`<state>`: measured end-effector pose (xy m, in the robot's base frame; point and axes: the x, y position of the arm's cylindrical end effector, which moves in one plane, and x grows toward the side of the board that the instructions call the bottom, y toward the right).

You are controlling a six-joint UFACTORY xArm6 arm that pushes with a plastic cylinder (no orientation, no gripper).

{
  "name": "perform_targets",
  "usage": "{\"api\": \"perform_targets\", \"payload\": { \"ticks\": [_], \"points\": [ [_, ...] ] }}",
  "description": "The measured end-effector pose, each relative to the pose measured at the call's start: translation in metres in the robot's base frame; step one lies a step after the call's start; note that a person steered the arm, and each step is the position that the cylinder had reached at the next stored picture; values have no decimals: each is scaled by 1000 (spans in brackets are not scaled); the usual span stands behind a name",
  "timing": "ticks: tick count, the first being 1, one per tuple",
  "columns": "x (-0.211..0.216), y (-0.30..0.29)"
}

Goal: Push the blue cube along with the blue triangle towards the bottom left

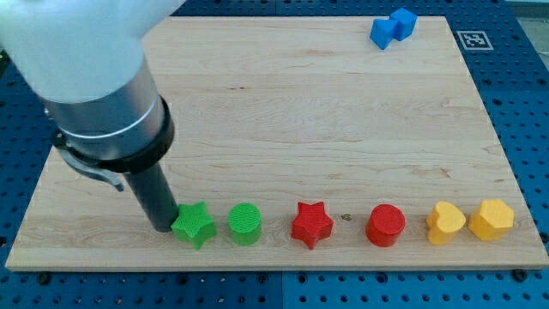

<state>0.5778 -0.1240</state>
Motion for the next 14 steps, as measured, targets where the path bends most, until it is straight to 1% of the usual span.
{"api": "perform_targets", "payload": {
  "ticks": [1,2,3,4,5,6,7,8,9,10,11,12,13,14],
  "points": [
    [0,18],
    [-8,19],
    [-65,13],
    [-117,43],
    [-165,101],
    [-186,147],
    [-186,215],
    [-186,297],
    [-195,363],
    [-245,383],
    [-312,383],
    [-352,383],
    [-380,383],
    [-380,365]
  ]
}}
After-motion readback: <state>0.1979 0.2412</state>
